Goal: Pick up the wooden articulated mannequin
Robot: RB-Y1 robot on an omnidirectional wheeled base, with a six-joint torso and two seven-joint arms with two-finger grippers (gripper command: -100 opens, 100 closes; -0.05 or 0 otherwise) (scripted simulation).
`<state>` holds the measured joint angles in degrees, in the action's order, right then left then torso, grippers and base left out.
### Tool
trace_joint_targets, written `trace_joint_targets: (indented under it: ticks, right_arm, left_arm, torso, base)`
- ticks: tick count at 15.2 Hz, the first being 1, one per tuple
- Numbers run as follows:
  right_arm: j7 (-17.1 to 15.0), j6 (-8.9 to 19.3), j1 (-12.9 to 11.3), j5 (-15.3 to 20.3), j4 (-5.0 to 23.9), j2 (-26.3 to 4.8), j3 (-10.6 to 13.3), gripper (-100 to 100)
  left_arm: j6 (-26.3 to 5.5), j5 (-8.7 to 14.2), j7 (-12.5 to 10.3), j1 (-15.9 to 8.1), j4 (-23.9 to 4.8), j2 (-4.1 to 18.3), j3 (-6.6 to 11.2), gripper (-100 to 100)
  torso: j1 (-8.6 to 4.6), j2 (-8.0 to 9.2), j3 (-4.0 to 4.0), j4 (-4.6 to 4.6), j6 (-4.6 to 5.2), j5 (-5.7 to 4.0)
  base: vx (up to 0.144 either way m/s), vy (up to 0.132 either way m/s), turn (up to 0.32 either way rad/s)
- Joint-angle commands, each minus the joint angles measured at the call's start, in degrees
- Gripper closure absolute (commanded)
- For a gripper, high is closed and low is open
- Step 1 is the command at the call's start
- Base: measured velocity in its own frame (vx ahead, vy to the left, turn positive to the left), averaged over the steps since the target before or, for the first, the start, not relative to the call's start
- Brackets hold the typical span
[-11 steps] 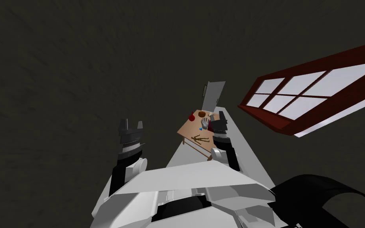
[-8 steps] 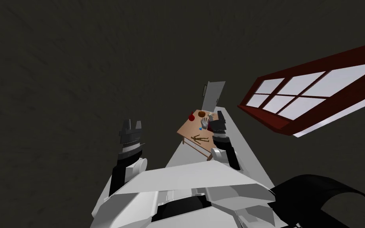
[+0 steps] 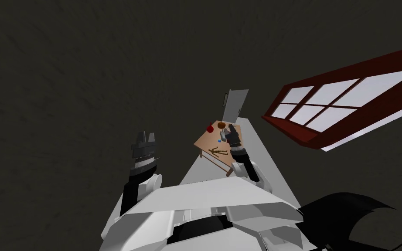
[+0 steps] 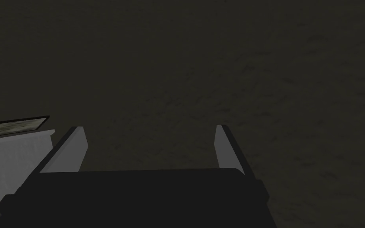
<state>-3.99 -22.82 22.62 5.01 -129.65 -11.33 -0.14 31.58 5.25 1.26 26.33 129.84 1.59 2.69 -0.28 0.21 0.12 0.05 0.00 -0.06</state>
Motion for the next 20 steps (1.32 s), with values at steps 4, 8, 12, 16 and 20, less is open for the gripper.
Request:
trace_joint_targets:
  ticks: [4, 8, 12, 16, 20]
  right_arm:
    - [0.74, 0.71, -2.39, 2.87, 3.4, -4.61, 2.51, -100]
    - [1.49, 0.91, -4.48, 5.73, 7.28, -8.37, 5.17, -100]
    - [2.82, 1.38, -7.93, 10.66, 13.09, -13.84, 9.96, -100]
    - [3.82, 1.83, -10.35, 14.26, 19.16, -17.69, 13.57, -100]
    - [4.36, 2.09, -11.59, 16.13, 21.81, -19.52, 15.47, -100]
  left_arm:
    - [0.0, 0.0, 0.0, 0.0, 0.0, 0.0, 0.0, 0]
    - [0.0, 0.0, 0.0, 0.0, 0.0, 0.0, 0.0, 0]
    - [0.0, 0.0, 0.0, 0.0, 0.0, 0.0, 0.0, 0]
    - [0.0, 0.0, 0.0, 0.0, 0.0, 0.0, 0.0, 0]
    - [0.0, 0.0, 0.0, 0.0, 0.0, 0.0, 0.0, 0]
  torso:
    - [0.02, -0.02, -0.02, -0.01, -0.02, 0.01]
    - [0.03, -0.05, -0.03, -0.02, -0.01, 0.01]
    - [-0.05, -0.05, -0.03, -0.02, -0.02, -0.01]
    - [0.03, -0.13, -0.08, -0.03, -0.01, 0.0]
    - [0.04, -0.18, -0.11, -0.04, -0.01, 0.01]
  base:
    - [-0.046, -0.052, 0.045]
    - [-0.042, -0.05, 0.067]
    - [-0.045, -0.068, 0.119]
    - [-0.027, -0.05, 0.107]
    - [-0.016, -0.046, 0.099]
